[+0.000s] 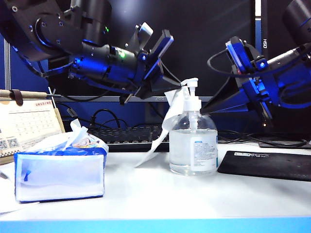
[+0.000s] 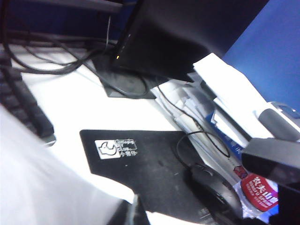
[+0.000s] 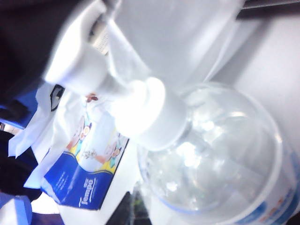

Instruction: Pull out a tissue from the tissue dispenser, then press the switch of the alcohol sanitizer bottle to drop some sanitizer on the paper tissue, and finally place the treated tissue on the table.

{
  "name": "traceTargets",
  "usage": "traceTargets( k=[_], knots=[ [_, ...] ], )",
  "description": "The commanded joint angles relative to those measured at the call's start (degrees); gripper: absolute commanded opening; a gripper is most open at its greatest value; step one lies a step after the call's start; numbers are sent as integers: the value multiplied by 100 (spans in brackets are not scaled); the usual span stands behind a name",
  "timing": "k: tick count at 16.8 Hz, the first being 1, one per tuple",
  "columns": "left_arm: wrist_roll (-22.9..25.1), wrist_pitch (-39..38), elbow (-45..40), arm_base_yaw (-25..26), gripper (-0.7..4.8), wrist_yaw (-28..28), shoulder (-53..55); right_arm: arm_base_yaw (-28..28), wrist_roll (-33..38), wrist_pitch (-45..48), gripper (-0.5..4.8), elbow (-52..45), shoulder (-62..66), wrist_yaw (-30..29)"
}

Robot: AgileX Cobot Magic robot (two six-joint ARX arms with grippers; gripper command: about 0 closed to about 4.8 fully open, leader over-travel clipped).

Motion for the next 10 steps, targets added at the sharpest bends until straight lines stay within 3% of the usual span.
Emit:
traceTargets(
  k=[1,5,10],
  knots=[
    [9,129,22,52,-6,22,-2,-2,24,227,-1,9,-22,-125],
    [-11,162,74,446,-6,44,-7,-9,22,297,-1,186,-481,-175],
    [-160,361,74,538,-6,260,-24,-304,20,166,-1,492,-1147,-160]
  ],
)
